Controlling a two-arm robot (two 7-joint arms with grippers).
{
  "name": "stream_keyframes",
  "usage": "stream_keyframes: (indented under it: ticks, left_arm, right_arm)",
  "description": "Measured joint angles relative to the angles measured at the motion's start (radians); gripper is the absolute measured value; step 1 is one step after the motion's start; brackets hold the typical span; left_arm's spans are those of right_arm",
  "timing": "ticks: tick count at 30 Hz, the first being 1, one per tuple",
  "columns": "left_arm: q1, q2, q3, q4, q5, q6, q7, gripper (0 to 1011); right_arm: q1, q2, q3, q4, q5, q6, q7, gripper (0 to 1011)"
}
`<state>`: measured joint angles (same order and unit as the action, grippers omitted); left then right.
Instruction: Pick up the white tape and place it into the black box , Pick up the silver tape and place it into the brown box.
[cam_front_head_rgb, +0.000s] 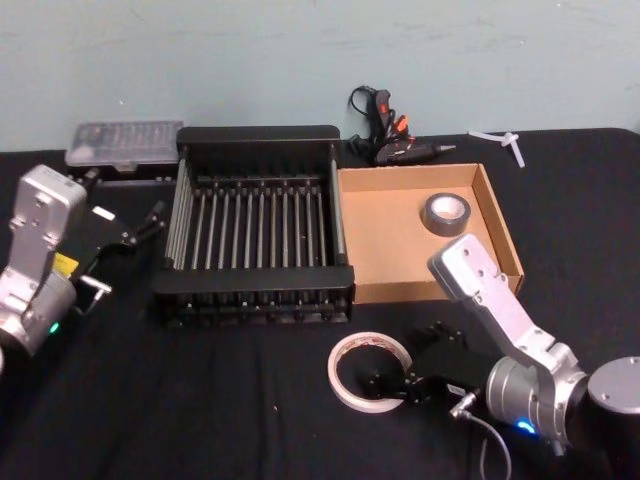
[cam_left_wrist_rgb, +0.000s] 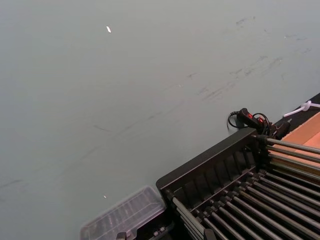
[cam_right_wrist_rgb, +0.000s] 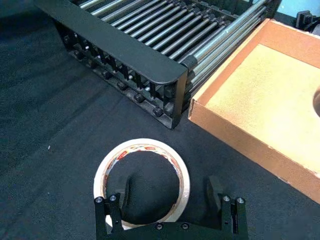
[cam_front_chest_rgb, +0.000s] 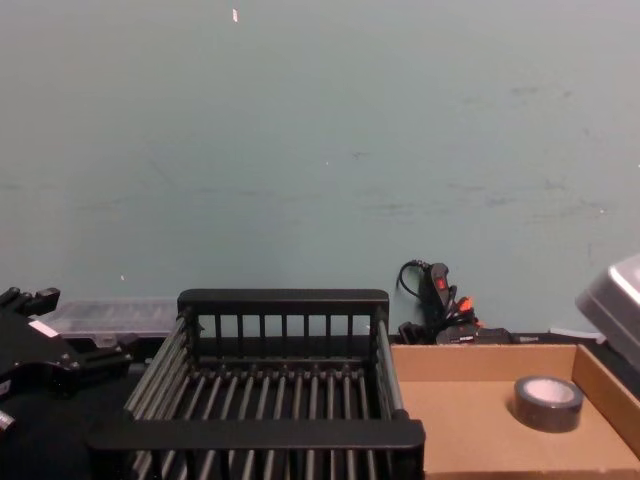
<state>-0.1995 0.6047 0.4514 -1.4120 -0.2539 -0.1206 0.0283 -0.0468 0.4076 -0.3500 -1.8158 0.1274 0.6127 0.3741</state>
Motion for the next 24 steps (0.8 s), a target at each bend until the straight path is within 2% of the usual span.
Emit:
stream_keyframes:
  ticks: [24]
  left_arm:
    - [0.000,0.000,0.000,0.000,0.000,0.000,0.000,1001]
  right_arm:
    - [0.000,-0.010,-0.012,0.016,0.000,0.006,0.003,1002]
